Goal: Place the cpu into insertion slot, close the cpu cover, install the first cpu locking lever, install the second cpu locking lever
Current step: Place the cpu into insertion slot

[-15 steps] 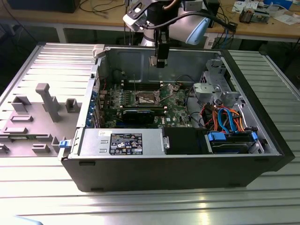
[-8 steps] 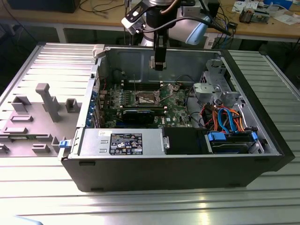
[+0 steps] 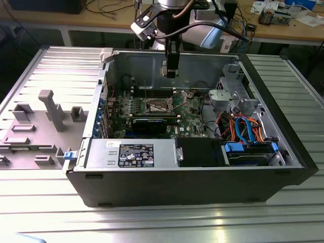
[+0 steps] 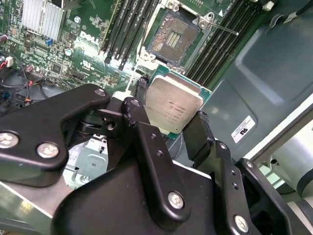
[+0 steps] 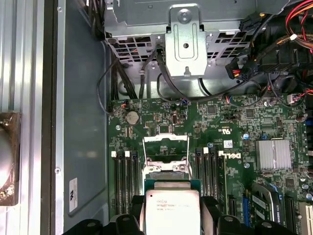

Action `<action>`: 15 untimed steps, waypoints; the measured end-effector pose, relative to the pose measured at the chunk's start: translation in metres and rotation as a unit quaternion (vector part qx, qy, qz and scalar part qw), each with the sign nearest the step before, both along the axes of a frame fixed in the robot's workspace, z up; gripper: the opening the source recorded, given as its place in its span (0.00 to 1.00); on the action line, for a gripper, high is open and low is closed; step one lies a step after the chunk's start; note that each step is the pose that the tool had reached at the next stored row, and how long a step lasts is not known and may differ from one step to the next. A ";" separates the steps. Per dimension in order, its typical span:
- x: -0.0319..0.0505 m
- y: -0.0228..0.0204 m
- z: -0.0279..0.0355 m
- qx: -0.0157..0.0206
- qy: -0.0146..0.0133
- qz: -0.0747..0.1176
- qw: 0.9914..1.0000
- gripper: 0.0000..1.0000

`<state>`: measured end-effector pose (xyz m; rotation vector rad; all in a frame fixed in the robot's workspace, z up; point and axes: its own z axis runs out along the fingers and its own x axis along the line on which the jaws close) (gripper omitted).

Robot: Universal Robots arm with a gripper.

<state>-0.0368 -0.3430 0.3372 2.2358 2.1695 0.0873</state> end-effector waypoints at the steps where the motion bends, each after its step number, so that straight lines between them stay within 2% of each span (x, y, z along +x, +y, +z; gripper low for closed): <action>1: 0.0000 0.0000 0.0000 0.000 0.000 0.000 1.000 0.55; 10: 0.0000 0.0000 -0.0016 0.000 0.000 0.000 1.000 0.55; 15: -0.0001 0.0000 -0.0116 0.000 0.000 0.000 1.000 0.55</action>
